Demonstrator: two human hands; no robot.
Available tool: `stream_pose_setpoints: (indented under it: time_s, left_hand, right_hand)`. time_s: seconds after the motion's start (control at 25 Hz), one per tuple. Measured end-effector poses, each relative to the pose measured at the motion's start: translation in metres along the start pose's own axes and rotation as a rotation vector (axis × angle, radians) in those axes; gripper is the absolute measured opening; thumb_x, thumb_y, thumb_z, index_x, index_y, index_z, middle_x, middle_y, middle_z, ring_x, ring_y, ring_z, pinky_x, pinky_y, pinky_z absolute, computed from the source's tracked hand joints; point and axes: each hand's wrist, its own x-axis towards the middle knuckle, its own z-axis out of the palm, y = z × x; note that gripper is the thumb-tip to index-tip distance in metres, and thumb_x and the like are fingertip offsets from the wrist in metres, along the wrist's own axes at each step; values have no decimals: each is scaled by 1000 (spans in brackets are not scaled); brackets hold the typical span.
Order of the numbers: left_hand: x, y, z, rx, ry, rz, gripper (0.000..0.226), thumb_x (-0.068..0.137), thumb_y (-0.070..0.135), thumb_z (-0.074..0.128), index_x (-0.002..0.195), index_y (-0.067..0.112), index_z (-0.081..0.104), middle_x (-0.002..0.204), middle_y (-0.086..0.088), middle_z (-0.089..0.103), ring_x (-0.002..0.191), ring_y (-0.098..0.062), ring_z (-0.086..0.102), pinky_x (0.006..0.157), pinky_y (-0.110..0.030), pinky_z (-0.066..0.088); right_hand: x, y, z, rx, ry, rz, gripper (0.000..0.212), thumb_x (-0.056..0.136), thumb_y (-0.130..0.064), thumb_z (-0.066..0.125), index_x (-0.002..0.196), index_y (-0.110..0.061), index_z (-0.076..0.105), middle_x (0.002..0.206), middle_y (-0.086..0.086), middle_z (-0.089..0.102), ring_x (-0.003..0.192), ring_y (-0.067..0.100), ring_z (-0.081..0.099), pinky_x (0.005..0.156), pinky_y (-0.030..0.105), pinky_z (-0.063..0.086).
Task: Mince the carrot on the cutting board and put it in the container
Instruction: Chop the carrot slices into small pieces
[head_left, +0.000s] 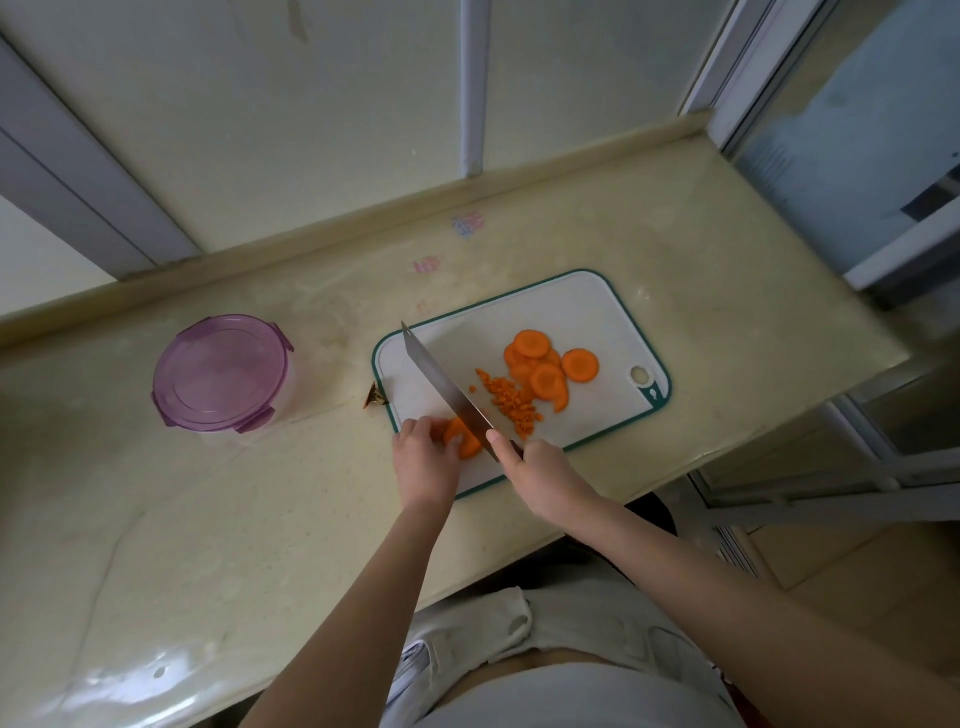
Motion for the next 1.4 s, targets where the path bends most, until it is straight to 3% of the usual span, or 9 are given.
stream_pose_setpoints:
  time_s: [0.28, 0.44, 0.88, 1.04, 1.24, 1.4]
  left_hand:
    - [8, 0, -4, 42, -80, 21, 18, 84, 16, 66, 100, 7, 65, 91, 0, 50, 90, -22, 53, 77, -25, 42]
    - [11, 0, -5, 45, -111, 7, 18, 84, 17, 67, 98, 6, 64, 90, 1, 48, 79, -17, 50, 72, -23, 39]
    - [12, -4, -2, 74, -127, 25, 15, 85, 18, 65, 97, 9, 63, 90, 2, 47, 82, -20, 54, 71, -25, 42]
    - [12, -3, -4, 87, -124, 35, 15, 85, 19, 64, 95, 9, 61, 91, 1, 47, 82, -20, 51, 73, -26, 42]
    - [12, -4, -4, 80, -131, 37, 17, 85, 20, 64, 98, 10, 61, 95, -3, 51, 84, -20, 53, 75, -27, 43]
    - [11, -4, -5, 97, -139, 42, 17, 85, 20, 64, 98, 9, 60, 98, -4, 53, 86, -20, 52, 75, -26, 42]
  right_hand:
    - [2, -8, 2, -72, -6, -13, 60, 99, -52, 29, 53, -13, 32, 52, 0, 39, 48, 14, 39, 49, 25, 31]
    - [5, -11, 0, -96, -33, -8, 55, 100, -50, 29, 57, -16, 34, 56, 0, 39, 50, 11, 37, 47, 22, 29]
    - [22, 7, 20, -122, 40, -57, 57, 99, -51, 30, 56, -14, 37, 53, -1, 41, 46, 11, 40, 45, 17, 29]
    - [28, 2, 8, -56, -9, -17, 60, 99, -52, 29, 54, -13, 34, 53, 1, 40, 48, 14, 39, 48, 25, 31]
    - [28, -8, -2, -13, -56, -68, 42, 101, -45, 29, 62, -30, 33, 62, 0, 41, 57, 15, 42, 56, 26, 35]
    - [25, 1, 1, 30, 36, -82, 59, 99, -50, 33, 56, -10, 40, 55, 5, 44, 57, 20, 47, 60, 32, 37]
